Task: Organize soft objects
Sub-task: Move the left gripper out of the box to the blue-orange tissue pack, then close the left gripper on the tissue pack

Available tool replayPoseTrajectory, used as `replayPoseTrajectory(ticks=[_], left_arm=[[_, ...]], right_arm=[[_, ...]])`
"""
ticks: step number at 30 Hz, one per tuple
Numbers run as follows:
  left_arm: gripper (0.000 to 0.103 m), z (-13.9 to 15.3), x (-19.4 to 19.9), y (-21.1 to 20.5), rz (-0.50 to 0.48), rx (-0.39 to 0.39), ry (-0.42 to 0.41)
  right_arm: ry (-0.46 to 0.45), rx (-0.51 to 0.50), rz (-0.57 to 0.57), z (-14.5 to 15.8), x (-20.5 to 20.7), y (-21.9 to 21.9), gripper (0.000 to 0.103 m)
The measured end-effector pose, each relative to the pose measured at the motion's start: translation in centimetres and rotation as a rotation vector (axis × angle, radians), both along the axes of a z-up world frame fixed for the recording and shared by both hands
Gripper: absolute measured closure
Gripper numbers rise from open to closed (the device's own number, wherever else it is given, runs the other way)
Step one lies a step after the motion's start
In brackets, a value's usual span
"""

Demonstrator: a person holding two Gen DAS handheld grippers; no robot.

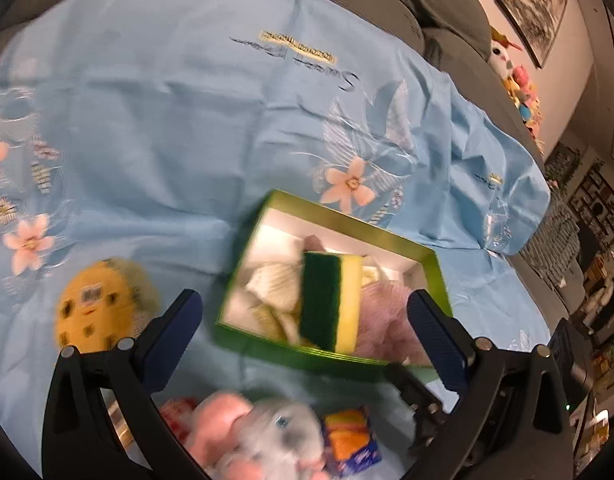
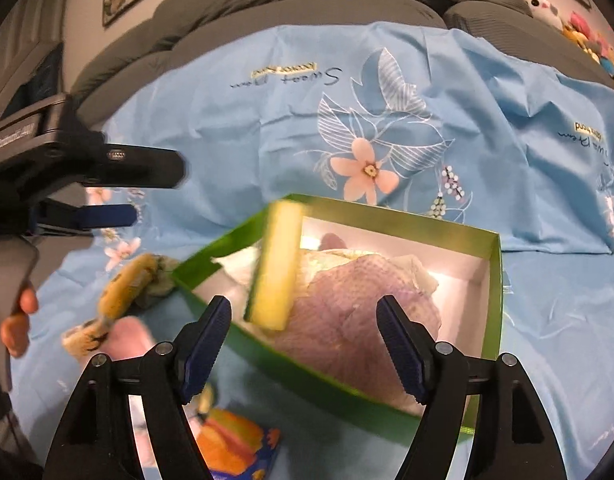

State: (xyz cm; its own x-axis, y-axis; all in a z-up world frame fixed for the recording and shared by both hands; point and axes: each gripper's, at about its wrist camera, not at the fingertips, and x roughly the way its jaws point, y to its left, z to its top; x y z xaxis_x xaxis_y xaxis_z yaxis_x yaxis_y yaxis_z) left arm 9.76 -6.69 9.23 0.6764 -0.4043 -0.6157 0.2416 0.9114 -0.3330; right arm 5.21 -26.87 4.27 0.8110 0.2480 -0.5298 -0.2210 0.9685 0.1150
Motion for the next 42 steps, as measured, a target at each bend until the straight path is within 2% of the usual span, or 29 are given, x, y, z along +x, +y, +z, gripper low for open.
replayPoseTrajectory(ticks=[3,9,13,18,22,26,29,32,36,38,42], left_arm=[[0.001,-0.7,-1.5,1.2,0.029,0.011,0.022],[0.001,-4.5,-5.0,2.1,0.012,0.049,0.145],[0.001,-6.0,-6.8,2.9,-0.034,-0.015,0.208],[0.001,-6.6,-8.6,3.0,-0.073,-0.017,0.228],[0.001,-7.4,-9.4,2.0,-0.147,-0.040,0.255],[0.001,-8.0,-9.8,0.3,-0.249,-0.078,0.263],[0.001,-7.9,-10.2,-1.0,-0.360,-0.160,0.264],[0.001,-8.0,-10.6,-2.7,-0.428,-0.174,0.240],[0.002,-8.3,-10.5,-4.3,-0.459,-0.200,0.201],[0.003,-8.9,-9.8,-5.0,-0.445,-0.202,0.201],[0.006,-9.6,-8.8,-6.4,-0.418,-0.162,0.200]], right_arm=[[0.000,0.005,0.035,0.6,-0.8,0.5,0.027],[0.017,0.075,0.081,1.2,-2.7,1.0,0.027],[0.036,0.100,0.113,0.7,-4.9,1.5,0.027],[0.048,0.045,0.189,-0.5,-8.3,2.4,0.027],[0.055,-0.029,0.252,-1.6,-10.2,2.7,0.027],[0.062,-0.078,0.273,-2.4,-10.5,2.6,0.027],[0.092,-0.063,0.266,-3.0,-10.1,1.9,0.027],[0.118,-0.047,0.251,-3.4,-9.7,1.0,0.027],[0.142,-0.034,0.266,-3.9,-9.9,0.5,0.027],[0.159,-0.044,0.264,-4.4,-9.7,0.4,0.027],[0.186,-0.014,0.267,-4.9,-9.4,0.1,0.027]])
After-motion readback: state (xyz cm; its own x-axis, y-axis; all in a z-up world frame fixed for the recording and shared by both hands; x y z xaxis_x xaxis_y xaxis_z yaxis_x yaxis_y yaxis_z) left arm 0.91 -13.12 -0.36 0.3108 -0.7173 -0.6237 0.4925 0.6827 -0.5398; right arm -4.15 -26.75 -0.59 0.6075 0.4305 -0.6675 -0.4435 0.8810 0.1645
